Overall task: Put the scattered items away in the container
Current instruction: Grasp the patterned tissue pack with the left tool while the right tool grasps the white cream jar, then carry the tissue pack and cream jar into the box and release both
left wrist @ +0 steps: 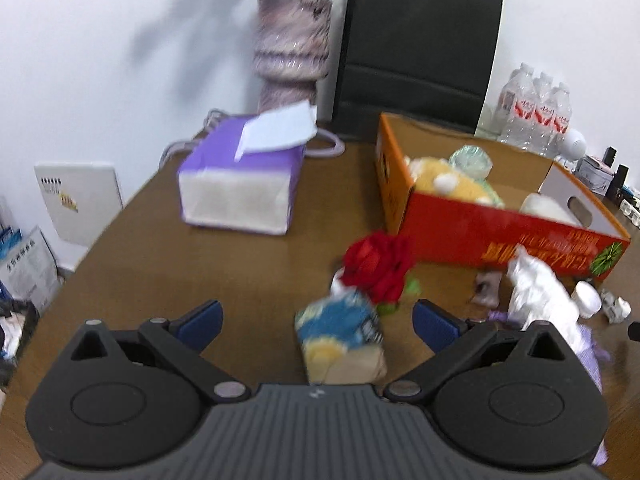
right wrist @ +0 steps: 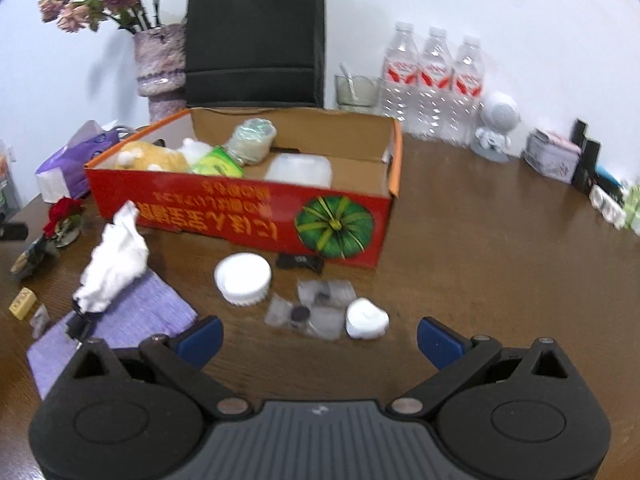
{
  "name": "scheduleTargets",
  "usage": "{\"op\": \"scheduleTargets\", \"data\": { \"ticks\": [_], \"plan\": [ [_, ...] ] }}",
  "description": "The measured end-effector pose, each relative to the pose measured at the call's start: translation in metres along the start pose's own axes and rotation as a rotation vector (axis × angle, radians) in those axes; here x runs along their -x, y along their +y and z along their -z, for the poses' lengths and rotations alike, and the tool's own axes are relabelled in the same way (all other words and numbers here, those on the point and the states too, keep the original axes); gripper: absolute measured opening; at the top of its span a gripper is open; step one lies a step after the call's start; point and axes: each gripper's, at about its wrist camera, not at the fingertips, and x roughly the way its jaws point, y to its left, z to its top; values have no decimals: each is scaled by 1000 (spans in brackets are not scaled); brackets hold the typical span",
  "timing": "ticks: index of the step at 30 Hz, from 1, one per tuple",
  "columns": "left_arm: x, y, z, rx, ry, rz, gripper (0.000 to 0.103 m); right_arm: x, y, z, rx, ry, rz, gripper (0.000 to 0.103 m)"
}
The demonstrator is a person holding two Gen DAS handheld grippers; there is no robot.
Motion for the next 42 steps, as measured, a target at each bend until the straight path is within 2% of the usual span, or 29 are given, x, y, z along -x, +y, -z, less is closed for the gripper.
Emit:
{"op": "scheduleTargets", "data": {
  "ticks": [6,11,16,20,22,24,27,28,29,30,31,32,34,42],
  "plan": [
    [-1,-3,15,15,-48,-28,103,-12,-2,18,-42,-3,20,103],
    [-8,-10,17,16,-44,-37,103,-16,1,14,-49,-41,39,103],
    [-11,-9,17,35,-47,-70,103,-17,-17,11,-118,-64,55,102],
    [-12,-10,16,25,-54,-80,103,-15,-37,10,-177,-80,71,91],
    [-15,-11,16,21,-46,-85,102,-19,-42,10,-172,-70,78,89],
    [-18,-12,17,25,-35,-94,99,-24,-43,9,-159,-58,78,81],
    [-20,-13,17,32,-31,-96,86,-31,-42,8,-139,-54,80,75],
    [-19,-13,17,32,-37,-92,76,-32,-41,8,-132,-57,81,73],
    [-18,-13,17,29,-42,-87,65,-32,-40,8,-123,-61,82,66],
    [-18,-14,18,26,-47,-85,58,-31,-39,8,-113,-66,82,52],
    [-17,-15,18,24,-50,-84,44,-31,-37,8,-100,-70,85,42],
    [-16,-15,18,23,-53,-83,38,-29,-36,8,-91,-73,86,26],
    [-14,-14,20,30,-57,-80,30,-27,-33,10,-76,-76,85,27],
    [-2,-9,23,69,-110,-82,22,-14,-27,14,-57,-122,92,26]
  ]
}}
